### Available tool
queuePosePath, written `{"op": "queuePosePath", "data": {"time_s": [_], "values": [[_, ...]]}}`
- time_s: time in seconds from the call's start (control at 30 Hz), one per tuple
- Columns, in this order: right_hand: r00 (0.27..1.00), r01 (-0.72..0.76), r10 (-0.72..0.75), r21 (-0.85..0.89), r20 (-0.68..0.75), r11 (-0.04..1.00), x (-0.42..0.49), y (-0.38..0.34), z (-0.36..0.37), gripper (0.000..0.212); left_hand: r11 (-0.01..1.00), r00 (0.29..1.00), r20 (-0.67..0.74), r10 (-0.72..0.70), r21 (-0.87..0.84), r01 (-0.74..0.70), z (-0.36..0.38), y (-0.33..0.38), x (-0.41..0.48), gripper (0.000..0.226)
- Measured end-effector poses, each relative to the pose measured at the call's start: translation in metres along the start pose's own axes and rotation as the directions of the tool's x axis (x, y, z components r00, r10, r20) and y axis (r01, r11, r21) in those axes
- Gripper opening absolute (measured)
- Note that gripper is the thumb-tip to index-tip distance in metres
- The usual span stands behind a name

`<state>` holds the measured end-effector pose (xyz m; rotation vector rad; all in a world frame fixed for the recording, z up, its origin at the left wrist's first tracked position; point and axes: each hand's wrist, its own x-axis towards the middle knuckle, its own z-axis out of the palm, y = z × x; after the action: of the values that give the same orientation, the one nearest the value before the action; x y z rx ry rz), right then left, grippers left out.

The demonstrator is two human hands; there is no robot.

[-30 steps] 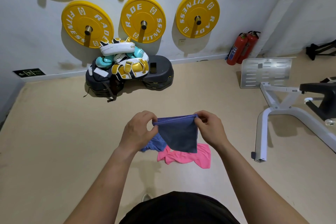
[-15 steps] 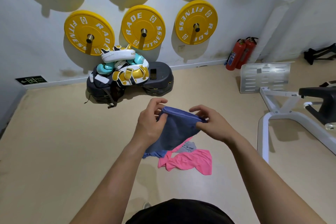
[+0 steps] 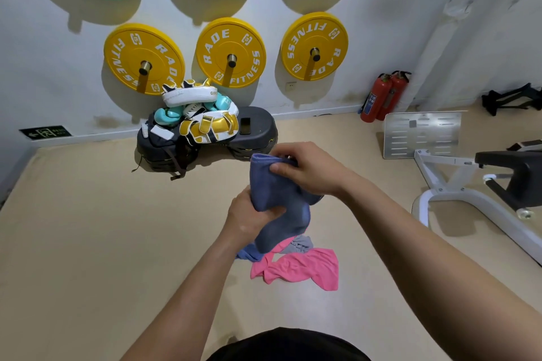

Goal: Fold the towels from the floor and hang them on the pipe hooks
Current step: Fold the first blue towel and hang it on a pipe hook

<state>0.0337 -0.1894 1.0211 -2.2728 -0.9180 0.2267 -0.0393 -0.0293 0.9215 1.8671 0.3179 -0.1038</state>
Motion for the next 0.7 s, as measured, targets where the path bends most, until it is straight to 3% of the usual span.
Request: {"op": "queuePosePath", "data": {"time_s": [0.07,0.2,0.4,0.6,0.7], "values": [[1.000,0.016,-0.016,-0.043,-0.019,0.999,0.006,-0.006,-0.014,0.008,0.997,0.997,-0.009,-0.074,0.019,0.074,0.008,-0.010,0.004,0.024],[0.983,-0.075,0.047,-0.153,-0.180,0.985,0.008,0.001,-0.046,0.009,0.992,0.995,0.008,-0.097,0.088,0.096,0.006,-0.034,0.007,0.021],[0.852,-0.345,0.233,-0.170,-0.469,0.923,-0.015,0.054,-0.063,0.016,0.998,0.997,-0.053,-0.064,0.016,0.065,-0.035,-0.048,0.012,0.014],[0.693,-0.480,0.460,0.121,-0.555,0.869,-0.048,0.097,-0.008,0.018,0.959,0.976,-0.192,-0.106,-0.279,0.049,-0.061,-0.030,0.031,0.009],[0.627,-0.496,0.540,0.247,-0.561,0.832,-0.062,0.102,0.028,0.020,0.986,0.941,-0.323,-0.102,-0.157,0.053,-0.052,-0.026,0.038,0.010]]}}
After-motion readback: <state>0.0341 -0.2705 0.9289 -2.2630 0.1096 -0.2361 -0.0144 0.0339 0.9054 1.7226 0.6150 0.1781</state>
